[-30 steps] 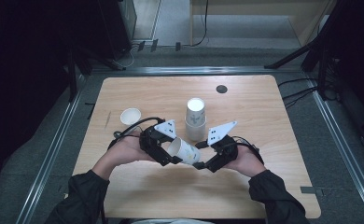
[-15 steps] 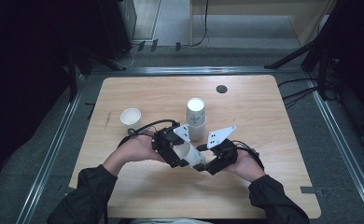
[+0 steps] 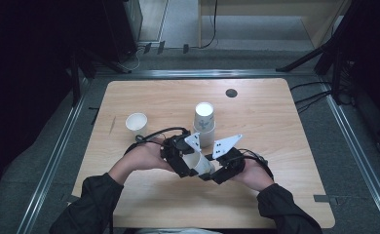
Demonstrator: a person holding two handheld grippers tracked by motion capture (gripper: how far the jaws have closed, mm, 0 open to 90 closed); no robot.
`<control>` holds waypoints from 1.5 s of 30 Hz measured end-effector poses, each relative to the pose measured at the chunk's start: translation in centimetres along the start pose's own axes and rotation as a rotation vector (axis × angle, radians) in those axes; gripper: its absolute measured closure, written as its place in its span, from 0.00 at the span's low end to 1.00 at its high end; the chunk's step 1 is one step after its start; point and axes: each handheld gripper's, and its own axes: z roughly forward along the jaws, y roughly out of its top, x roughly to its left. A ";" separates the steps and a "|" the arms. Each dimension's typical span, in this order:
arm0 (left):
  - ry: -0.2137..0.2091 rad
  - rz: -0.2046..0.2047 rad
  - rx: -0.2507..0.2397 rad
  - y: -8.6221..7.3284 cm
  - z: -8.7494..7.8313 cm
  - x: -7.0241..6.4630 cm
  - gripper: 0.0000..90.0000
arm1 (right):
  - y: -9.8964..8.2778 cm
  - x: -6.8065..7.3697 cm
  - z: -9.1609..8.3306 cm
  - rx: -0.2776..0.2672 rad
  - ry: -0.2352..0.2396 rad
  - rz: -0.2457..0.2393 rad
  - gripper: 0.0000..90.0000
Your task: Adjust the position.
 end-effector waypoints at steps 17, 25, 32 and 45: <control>0.016 -0.071 -0.193 -1.9 -2.3 0.5 0.14 | 0.9 -0.4 -1.8 -0.082 0.012 0.005 0.38; 0.030 -0.125 -0.284 -3.8 -3.3 0.2 0.14 | 2.0 -0.6 -1.7 -0.100 0.043 -0.015 0.38; 0.037 -0.182 -0.377 -5.4 -3.7 -0.2 0.14 | 2.9 -1.0 -1.6 -0.116 0.068 -0.035 0.38; 0.031 -0.269 -0.558 -6.8 -3.9 -0.8 0.14 | 3.9 -1.3 -1.2 -0.157 0.122 -0.030 0.38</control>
